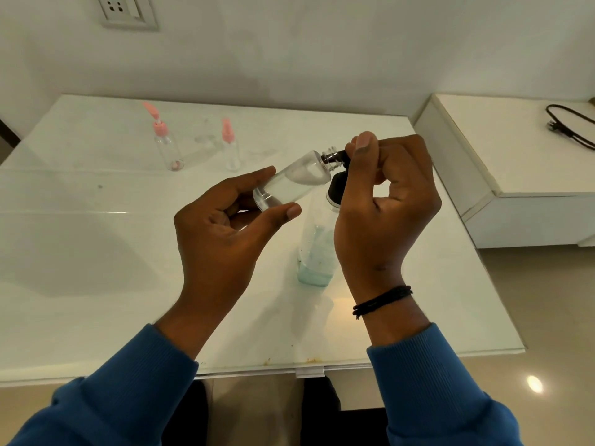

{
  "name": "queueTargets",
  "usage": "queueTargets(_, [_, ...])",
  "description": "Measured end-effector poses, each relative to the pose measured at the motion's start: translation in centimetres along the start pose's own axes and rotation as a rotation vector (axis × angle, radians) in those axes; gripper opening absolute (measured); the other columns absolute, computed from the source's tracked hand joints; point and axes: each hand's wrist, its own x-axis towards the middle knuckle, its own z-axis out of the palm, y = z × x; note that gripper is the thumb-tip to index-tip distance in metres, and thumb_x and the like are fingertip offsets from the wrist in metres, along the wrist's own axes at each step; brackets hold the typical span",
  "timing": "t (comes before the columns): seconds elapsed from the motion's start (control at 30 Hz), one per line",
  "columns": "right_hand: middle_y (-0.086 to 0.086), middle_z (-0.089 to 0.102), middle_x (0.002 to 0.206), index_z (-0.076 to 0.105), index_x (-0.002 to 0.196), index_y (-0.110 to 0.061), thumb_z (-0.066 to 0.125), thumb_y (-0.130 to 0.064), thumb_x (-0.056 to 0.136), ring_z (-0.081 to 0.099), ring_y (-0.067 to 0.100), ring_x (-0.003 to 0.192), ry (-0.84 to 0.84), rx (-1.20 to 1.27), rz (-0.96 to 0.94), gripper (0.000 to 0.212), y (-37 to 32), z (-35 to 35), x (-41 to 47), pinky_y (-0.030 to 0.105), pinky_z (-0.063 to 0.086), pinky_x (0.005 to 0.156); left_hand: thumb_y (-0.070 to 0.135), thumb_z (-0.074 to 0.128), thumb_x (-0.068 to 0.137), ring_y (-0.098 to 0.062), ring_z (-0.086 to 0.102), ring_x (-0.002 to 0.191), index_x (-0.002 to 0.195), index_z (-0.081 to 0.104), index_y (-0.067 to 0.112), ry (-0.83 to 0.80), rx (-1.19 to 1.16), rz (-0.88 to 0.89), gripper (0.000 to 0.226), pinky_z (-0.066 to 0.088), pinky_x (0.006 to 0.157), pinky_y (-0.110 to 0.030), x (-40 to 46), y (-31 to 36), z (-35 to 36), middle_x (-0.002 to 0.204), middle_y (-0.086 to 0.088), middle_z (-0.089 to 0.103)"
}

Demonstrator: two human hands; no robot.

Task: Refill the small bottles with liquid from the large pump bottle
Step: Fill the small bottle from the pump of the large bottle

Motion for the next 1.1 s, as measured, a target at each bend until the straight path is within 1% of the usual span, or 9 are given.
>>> queueTargets(0.2, [-0.004, 0.057, 0.075, 0.066, 0.071, -0.007, 0.058, -0.015, 0.099, 0.054, 0.026, 0.068, 0.0, -0.008, -0.008, 0.031, -0.11, -0.03, 0.24, 0.054, 0.042, 0.058, 0.023, 0.086, 0.077, -0.007, 0.072, 0.103, 0.12, 0.07, 0.011, -0.003, 0.032, 0.02, 0.047, 0.058, 0.083, -0.016, 0.11, -0.02, -0.01, 0.111, 0.008, 0.072])
queueTargets(0.33, [-0.003, 0.057, 0.076, 0.066, 0.072, -0.005, 0.057, -0.017, 0.1, 0.054, 0.024, 0.069, -0.001, -0.013, -0.003, 0.032, -0.11, 0.01, -0.05, 0.055, 0.043, 0.059, 0.026, 0.085, 0.077, -0.005, 0.072, 0.102, 0.12, 0.07, 0.012, -0.001, 0.022, 0.012, 0.048, 0.057, 0.083, -0.016, 0.01, -0.07, -0.06, 0.109, 0.009, 0.072])
queueTargets(0.43, [-0.005, 0.057, 0.075, 0.067, 0.071, -0.006, 0.059, -0.016, 0.099, 0.053, 0.023, 0.069, 0.015, -0.039, -0.024, 0.03, -0.28, -0.16, 0.47, 0.055, 0.043, 0.059, 0.023, 0.086, 0.077, -0.009, 0.073, 0.102, 0.12, 0.071, 0.01, -0.001, 0.03, 0.02, 0.047, 0.058, 0.083, -0.017, 0.04, -0.01, -0.01, 0.11, 0.006, 0.073])
queueTargets(0.53, [-0.006, 0.056, 0.076, 0.066, 0.071, -0.007, 0.06, -0.014, 0.099, 0.053, 0.025, 0.068, 0.008, -0.027, -0.021, 0.03, -0.11, -0.02, 0.23, 0.055, 0.043, 0.058, 0.022, 0.087, 0.078, -0.012, 0.073, 0.103, 0.119, 0.071, 0.011, 0.007, 0.035, 0.02, 0.046, 0.059, 0.084, -0.019, 0.11, -0.11, -0.08, 0.11, 0.004, 0.073])
queueTargets(0.63, [-0.005, 0.054, 0.075, 0.064, 0.07, -0.008, 0.059, -0.014, 0.099, 0.052, 0.025, 0.066, 0.004, -0.014, -0.015, 0.03, 0.03, 0.12, -0.04, 0.055, 0.043, 0.058, 0.025, 0.086, 0.078, -0.009, 0.072, 0.106, 0.12, 0.071, 0.01, 0.007, 0.047, 0.014, 0.047, 0.058, 0.084, -0.018, 0.09, -0.21, -0.16, 0.113, 0.006, 0.072])
queueTargets(0.73, [-0.007, 0.055, 0.074, 0.066, 0.07, -0.007, 0.06, -0.014, 0.099, 0.053, 0.025, 0.067, 0.008, -0.035, -0.025, 0.03, -0.06, -0.11, 0.45, 0.054, 0.042, 0.058, 0.025, 0.086, 0.078, -0.006, 0.071, 0.105, 0.12, 0.071, 0.01, 0.002, 0.048, 0.023, 0.047, 0.057, 0.084, -0.015, 0.06, -0.11, -0.1, 0.112, 0.008, 0.072])
queueTargets(0.87, [-0.006, 0.055, 0.074, 0.065, 0.071, -0.009, 0.061, -0.014, 0.099, 0.052, 0.024, 0.068, -0.007, -0.039, -0.014, 0.029, -0.09, -0.06, 0.38, 0.055, 0.043, 0.058, 0.022, 0.087, 0.079, -0.011, 0.072, 0.104, 0.12, 0.072, 0.007, 0.006, 0.048, 0.028, 0.047, 0.059, 0.084, -0.02, 0.19, -0.22, -0.13, 0.112, 0.003, 0.073])
queueTargets(1.0, [-0.005, 0.056, 0.073, 0.065, 0.069, -0.009, 0.061, -0.014, 0.099, 0.053, 0.025, 0.068, -0.006, -0.051, -0.015, 0.031, 0.0, -0.13, 0.48, 0.055, 0.043, 0.06, 0.02, 0.088, 0.078, -0.011, 0.073, 0.103, 0.12, 0.072, 0.006, 0.008, 0.035, 0.02, 0.047, 0.06, 0.083, -0.021, 0.08, -0.28, -0.16, 0.111, 0.002, 0.074])
queueTargets(1.1, [-0.001, 0.06, 0.071, 0.066, 0.068, -0.007, 0.06, -0.014, 0.099, 0.053, 0.026, 0.069, 0.011, -0.064, -0.036, 0.032, 0.2, -0.39, 0.69, 0.055, 0.042, 0.062, 0.017, 0.088, 0.079, -0.016, 0.073, 0.104, 0.121, 0.072, 0.003, -0.001, 0.032, 0.022, 0.047, 0.061, 0.084, -0.026, 0.05, -0.34, -0.08, 0.113, -0.003, 0.075])
